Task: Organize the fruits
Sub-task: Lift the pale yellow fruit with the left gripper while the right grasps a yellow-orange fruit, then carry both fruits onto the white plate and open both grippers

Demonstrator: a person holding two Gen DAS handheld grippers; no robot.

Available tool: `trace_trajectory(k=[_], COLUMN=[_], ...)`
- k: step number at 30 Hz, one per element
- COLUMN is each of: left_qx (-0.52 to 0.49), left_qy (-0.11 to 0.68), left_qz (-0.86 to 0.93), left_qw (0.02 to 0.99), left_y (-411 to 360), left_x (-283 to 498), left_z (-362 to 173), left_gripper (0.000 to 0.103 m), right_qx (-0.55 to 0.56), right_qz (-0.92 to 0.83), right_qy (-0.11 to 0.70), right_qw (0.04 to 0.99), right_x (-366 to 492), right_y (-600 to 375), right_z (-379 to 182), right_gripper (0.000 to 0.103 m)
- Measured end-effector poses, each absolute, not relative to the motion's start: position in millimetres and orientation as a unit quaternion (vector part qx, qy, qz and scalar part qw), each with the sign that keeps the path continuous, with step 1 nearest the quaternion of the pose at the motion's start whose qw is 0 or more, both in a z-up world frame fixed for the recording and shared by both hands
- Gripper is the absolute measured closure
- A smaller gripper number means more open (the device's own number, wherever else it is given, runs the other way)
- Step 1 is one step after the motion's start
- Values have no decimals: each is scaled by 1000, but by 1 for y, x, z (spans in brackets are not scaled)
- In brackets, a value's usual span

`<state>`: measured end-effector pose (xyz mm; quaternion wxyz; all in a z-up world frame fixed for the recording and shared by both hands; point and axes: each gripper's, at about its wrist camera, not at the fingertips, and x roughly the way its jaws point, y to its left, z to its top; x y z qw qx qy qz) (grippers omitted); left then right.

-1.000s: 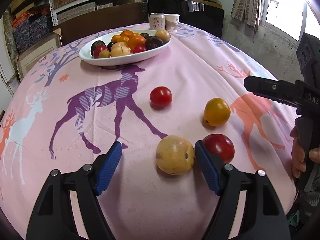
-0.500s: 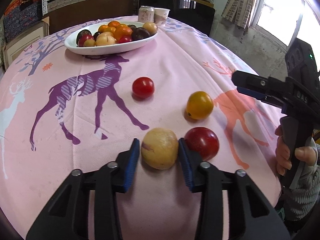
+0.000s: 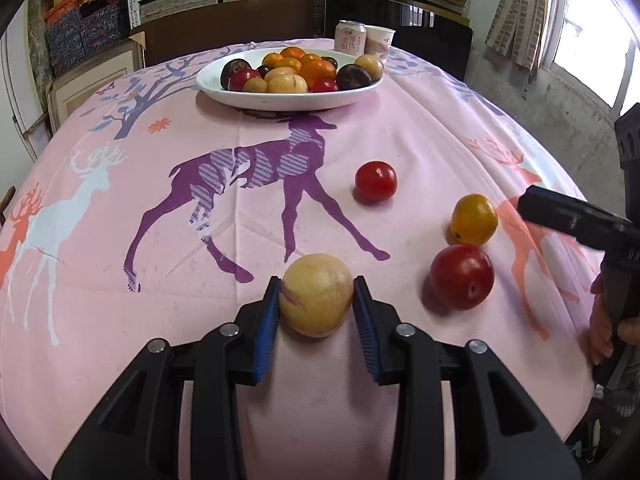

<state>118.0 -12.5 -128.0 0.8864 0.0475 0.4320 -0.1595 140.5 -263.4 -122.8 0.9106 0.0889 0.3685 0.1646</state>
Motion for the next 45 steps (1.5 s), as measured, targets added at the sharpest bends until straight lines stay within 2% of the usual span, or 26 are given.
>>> trace_trajectory(k=[1, 2, 4, 5, 6, 12, 13, 14, 22, 38, 45], left_qx=[50, 54, 59, 56, 53, 57, 53, 46, -2, -3, 1], left_qy=[431, 431, 437, 441, 440, 440, 441, 441, 444, 445, 422], left_qz=[-159, -158, -153, -154, -155, -154, -156, -159, -180, -174, -163], left_qw=[887, 887, 884, 883, 883, 883, 883, 882, 878, 878, 892], left_y=[-13, -14, -15, -14, -13, -15, -15, -14, -2, -3, 2], left_x=[118, 118, 119, 121, 121, 120, 120, 120, 127, 130, 147], left_z=[-128, -129, -131, -132, -132, -133, -132, -132, -132, -131, -109], left_gripper=[67, 67, 67, 67, 67, 67, 67, 67, 68, 68, 68], right_qx=[77, 63, 32, 17, 10, -33, -42, -44, -36, -25, 11], right_qz=[166, 168, 169, 169, 176, 183, 185, 187, 195, 206, 206], right_qy=[370, 370, 375, 380, 386, 398, 409, 413, 415, 400, 387], right_qw=[911, 912, 911, 909, 905, 899, 893, 890, 888, 893, 899], right_x=[140, 140, 141, 143, 145, 152, 155, 156, 168, 175, 161], right_y=[-259, -254, -242, -236, -231, -209, -203, -200, -192, -188, -218], right_z=[-122, -122, -120, -121, -122, -123, -127, -129, -129, -126, -116], right_gripper=[9, 14, 30, 46, 54, 55, 57, 65, 65, 65, 65])
